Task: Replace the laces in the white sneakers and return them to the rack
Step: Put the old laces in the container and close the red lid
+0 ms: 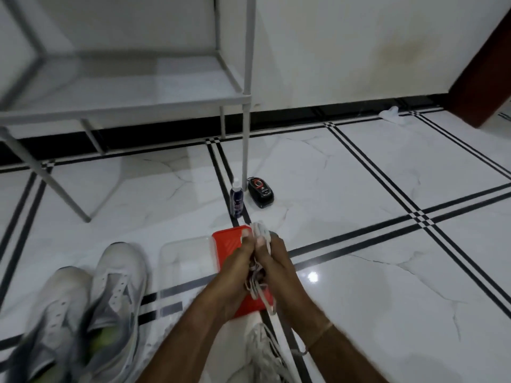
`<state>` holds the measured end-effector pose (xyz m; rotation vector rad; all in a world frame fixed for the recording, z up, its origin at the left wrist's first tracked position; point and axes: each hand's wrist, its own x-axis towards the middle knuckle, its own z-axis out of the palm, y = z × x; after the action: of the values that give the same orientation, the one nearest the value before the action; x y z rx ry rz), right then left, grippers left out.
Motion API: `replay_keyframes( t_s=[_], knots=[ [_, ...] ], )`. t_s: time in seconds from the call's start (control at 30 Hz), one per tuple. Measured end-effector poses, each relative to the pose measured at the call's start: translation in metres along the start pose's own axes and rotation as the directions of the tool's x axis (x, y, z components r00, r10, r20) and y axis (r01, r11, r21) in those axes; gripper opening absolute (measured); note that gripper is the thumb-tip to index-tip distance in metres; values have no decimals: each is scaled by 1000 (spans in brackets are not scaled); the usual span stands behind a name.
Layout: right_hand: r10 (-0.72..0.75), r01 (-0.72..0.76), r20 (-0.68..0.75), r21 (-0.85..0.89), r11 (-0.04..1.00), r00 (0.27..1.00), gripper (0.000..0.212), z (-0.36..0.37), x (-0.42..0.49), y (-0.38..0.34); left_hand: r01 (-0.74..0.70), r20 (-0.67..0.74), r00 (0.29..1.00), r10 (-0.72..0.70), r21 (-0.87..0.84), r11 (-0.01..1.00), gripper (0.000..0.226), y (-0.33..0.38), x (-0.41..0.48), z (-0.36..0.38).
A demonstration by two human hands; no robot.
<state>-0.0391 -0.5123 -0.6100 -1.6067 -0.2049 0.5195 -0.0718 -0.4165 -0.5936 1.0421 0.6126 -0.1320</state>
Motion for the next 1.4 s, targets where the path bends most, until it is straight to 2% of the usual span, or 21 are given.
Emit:
replay_keyframes(
  t_s=[0.07,0.1,0.27,0.33,0.37,0.43,0.5,0.53,0.63,0.7,0.73,0.8,0.83,0.9,1.0,1.1,1.17,1.23,1.33,1.4],
  knots=[
    [88,-117,118,259,959,989,38,20,-7,-16,-39,26,999,38,46,998,53,12,-15,-16],
    [97,-139,152,300,944,984,38,24,-10,-24,-49,59,997,46,65,997,56,17,-21,-20],
    [101,-155,188,296,943,977,25,65,-6,-40,-38,105,994,34,41,998,55,43,-57,-56],
    [132,-190,192,322,927,973,23,79,3,-37,-109,38,994,104,172,979,48,42,-69,-79],
    [137,-196,190,341,919,972,25,88,7,-34,-156,-51,983,178,290,944,41,36,-72,-94],
    [130,-183,174,329,926,976,26,100,14,-27,-218,-231,879,418,584,782,26,14,-70,-128],
    [144,-191,186,264,945,972,27,113,16,-15,-213,-293,761,579,730,650,17,-11,-66,-156],
    [148,-191,189,236,953,971,27,120,15,-8,-208,-298,726,620,764,611,22,-24,-64,-165],
    [148,-169,130,173,970,980,23,127,17,14,-165,-320,692,647,803,572,60,-58,-56,-176],
    [138,-144,68,97,985,988,22,124,22,24,-127,-339,699,629,807,577,68,-70,-56,-172],
    [136,-140,50,90,986,989,22,121,25,27,-135,-339,694,636,806,577,59,-73,-57,-168],
    [148,-152,35,146,978,988,22,117,27,32,-157,-308,648,697,841,517,28,-71,-60,-164],
    [153,-157,34,170,973,988,24,116,28,33,-166,-281,634,721,861,481,20,-66,-61,-163],
    [169,-175,50,197,964,984,29,114,24,31,-230,-228,665,711,844,485,18,-52,-63,-158],
    [200,-249,201,262,932,959,46,112,16,24,-304,-229,780,582,675,673,19,-29,-64,-144],
    [167,-292,383,296,909,908,54,108,8,12,-244,-294,839,459,550,799,16,-15,-59,-137],
    [137,-274,420,284,919,897,50,103,5,6,-174,-320,871,374,512,841,33,-6,-55,-135],
    [122,-239,444,219,946,888,48,101,2,2,-139,-287,894,346,556,819,58,4,-53,-134],
    [81,-157,439,139,978,895,40,103,-2,2,-66,-260,905,338,698,713,92,16,-52,-130],
    [57,-135,428,154,979,902,28,105,-1,4,-45,-260,904,340,732,680,98,16,-49,-130]
  ],
)
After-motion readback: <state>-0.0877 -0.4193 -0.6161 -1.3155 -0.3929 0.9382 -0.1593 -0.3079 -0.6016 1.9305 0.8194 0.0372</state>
